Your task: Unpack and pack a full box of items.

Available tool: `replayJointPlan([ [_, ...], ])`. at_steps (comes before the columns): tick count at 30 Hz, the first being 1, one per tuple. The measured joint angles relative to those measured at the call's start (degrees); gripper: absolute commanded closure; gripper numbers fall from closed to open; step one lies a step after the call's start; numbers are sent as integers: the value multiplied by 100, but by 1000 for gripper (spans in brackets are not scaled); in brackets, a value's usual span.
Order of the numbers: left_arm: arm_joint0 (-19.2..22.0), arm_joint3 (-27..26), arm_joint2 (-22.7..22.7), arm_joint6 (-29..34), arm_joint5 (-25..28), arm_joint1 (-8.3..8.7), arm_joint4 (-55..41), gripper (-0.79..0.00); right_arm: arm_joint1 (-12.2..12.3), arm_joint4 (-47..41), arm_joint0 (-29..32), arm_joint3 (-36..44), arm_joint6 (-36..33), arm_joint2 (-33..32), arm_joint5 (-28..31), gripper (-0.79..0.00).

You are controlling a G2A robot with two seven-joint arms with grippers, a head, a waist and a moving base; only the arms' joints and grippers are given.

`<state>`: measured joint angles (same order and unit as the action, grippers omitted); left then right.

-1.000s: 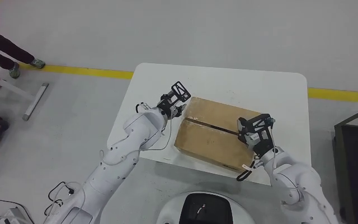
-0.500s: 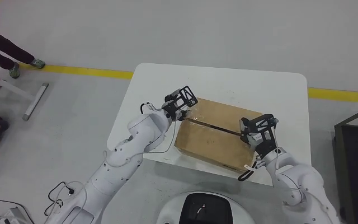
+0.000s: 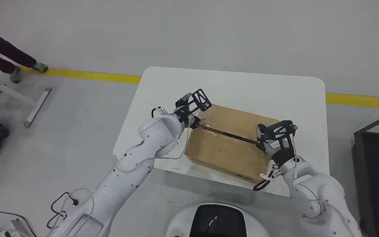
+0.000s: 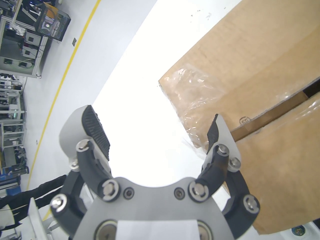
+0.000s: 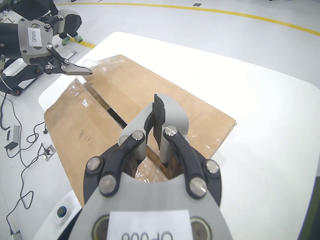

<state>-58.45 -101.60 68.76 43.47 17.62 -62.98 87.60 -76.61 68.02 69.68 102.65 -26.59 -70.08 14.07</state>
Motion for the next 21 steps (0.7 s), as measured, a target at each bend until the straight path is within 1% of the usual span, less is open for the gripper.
replayJointPlan([
  [4, 132, 11, -85, 200, 26, -36, -109, -785, 7, -3, 5, 11, 3, 0, -23, 0],
  [11, 299, 125, -191, 228, -48, -84, 19, -779, 20, -11, 1, 3, 2, 3, -32, 0],
  [14, 363, 237, -237, 200, -88, -106, 71, -742, 24, -23, -2, -2, -1, 5, -49, 0],
  [15, 387, 290, -265, 182, -108, -116, 96, -714, 27, -25, -4, -6, 0, 5, -51, 0],
  [21, 510, 522, -427, 96, -208, -176, 216, -686, 39, -49, -13, -39, 19, -8, -47, 0],
])
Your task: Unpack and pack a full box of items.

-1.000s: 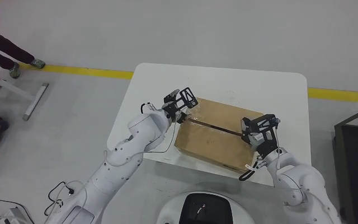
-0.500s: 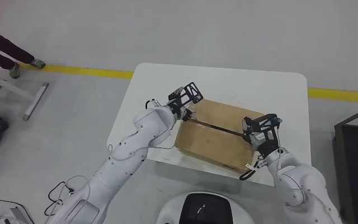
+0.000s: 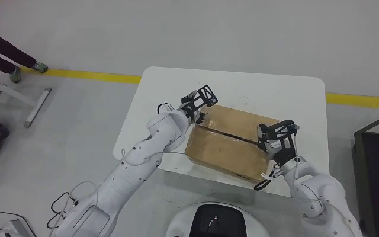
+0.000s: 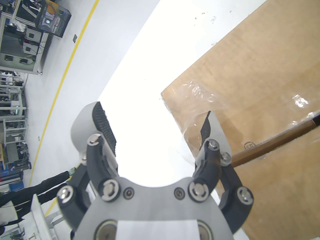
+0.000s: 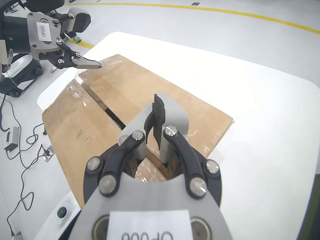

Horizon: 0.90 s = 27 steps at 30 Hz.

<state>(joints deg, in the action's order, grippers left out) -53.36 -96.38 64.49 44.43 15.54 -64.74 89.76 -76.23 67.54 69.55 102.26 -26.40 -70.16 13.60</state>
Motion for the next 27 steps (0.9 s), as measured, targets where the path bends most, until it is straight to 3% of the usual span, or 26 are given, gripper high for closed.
replayJointPlan([
  [5, 76, 188, -133, -108, 9, -37, 202, -588, 11, -8, 6, -22, 15, -17, -1, 0],
  [7, 91, 249, -157, -151, -10, -52, 235, -388, 16, -14, 9, -26, 15, -24, -3, 0],
  [10, 116, 306, -163, -189, -26, -70, 280, -262, 22, -23, 2, -34, 18, -31, 2, 0],
  [11, 124, 325, -164, -201, -32, -75, 290, -166, 24, -27, -5, -37, 17, -31, 6, 0],
  [12, 136, 346, -164, -221, -39, -82, 303, -139, 25, -36, -17, -41, 14, -28, 13, 0],
  [13, 145, 360, -164, -243, -48, -87, 317, -34, 25, -44, -28, -45, 12, -23, 17, 0],
  [15, 162, 400, -155, -300, -78, -97, 353, 0, 27, -53, -55, -62, 9, -10, 26, 0],
  [21, 206, 524, -131, -403, -117, -128, 402, 0, 32, -80, -101, -108, 8, 13, 39, 0],
  [22, 207, 541, -130, -411, -120, -133, 407, -49, 34, -83, -104, -113, 8, 14, 38, 0],
  [27, 189, 549, -124, -442, -223, -168, 364, 0, 41, -131, -97, -128, 30, -3, 7, 0],
])
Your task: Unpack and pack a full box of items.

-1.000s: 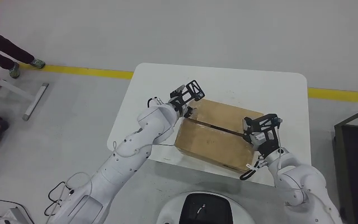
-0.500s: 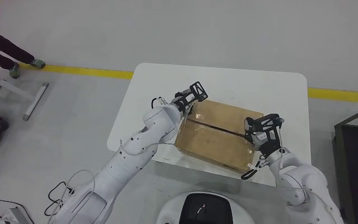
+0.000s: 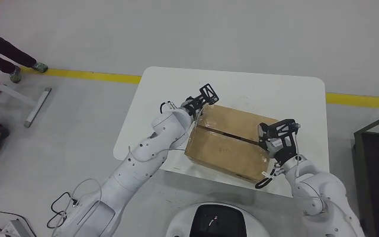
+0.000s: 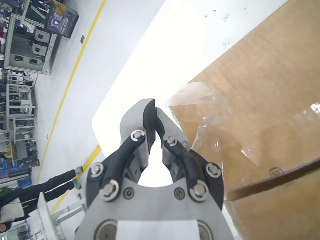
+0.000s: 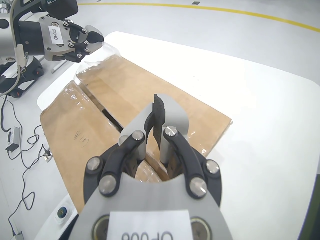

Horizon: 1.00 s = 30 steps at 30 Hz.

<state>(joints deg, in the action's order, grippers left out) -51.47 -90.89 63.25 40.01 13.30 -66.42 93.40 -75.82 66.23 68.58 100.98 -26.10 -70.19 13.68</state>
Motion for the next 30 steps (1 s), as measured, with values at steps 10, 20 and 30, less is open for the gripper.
replayJointPlan([
  [10, -251, -845, 204, -163, -68, -16, -148, 0, 0, -622, 90, -100, 74, -103, -43, 0],
  [20, -877, -1897, 763, -33, 295, 66, -426, 0, -42, -790, -248, -705, -8, 186, -75, 0],
  [30, -1210, -2864, 1547, 370, 710, 142, -1160, 0, -93, -685, -508, -1027, -26, 498, -220, 0],
])
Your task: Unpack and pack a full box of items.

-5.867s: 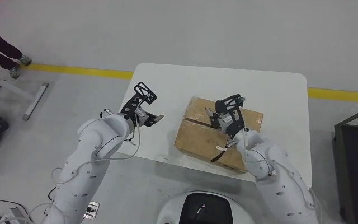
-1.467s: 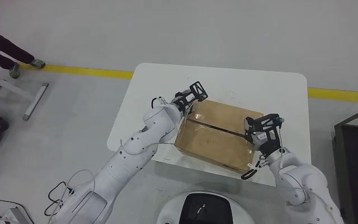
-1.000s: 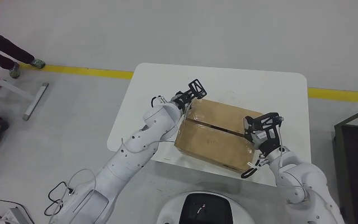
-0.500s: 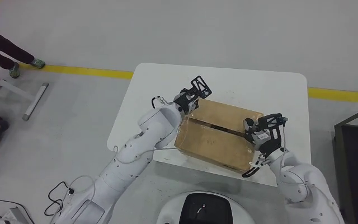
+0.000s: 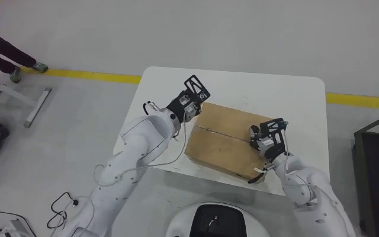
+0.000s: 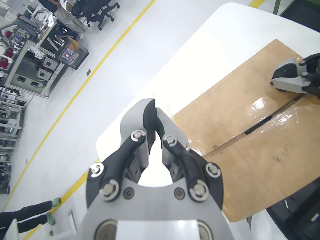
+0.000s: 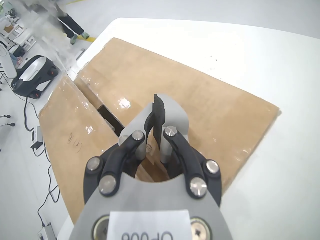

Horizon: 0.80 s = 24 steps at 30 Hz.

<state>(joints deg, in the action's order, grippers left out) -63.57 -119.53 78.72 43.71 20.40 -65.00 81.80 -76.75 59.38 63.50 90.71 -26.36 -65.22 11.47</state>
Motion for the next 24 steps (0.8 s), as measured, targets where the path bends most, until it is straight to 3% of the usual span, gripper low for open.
replayJointPlan([
  [8, -289, -491, 181, 133, 170, 32, -255, -43, -26, 6, -97, -104, 11, 138, -35, 0],
  [12, -379, -682, 188, 131, 159, 37, -327, -259, -32, 39, -123, -132, -4, 192, -40, 0],
  [17, -453, -856, 246, 119, 167, 50, -331, -274, -43, 37, -173, -182, -60, 261, -17, 0],
  [20, -463, -828, 261, 49, 86, 52, -221, -237, -51, 42, -215, -202, -83, 304, 5, 0],
  [24, -373, -788, 254, -45, -62, 45, -160, -271, -57, 48, -249, -217, -75, 341, 27, 0],
])
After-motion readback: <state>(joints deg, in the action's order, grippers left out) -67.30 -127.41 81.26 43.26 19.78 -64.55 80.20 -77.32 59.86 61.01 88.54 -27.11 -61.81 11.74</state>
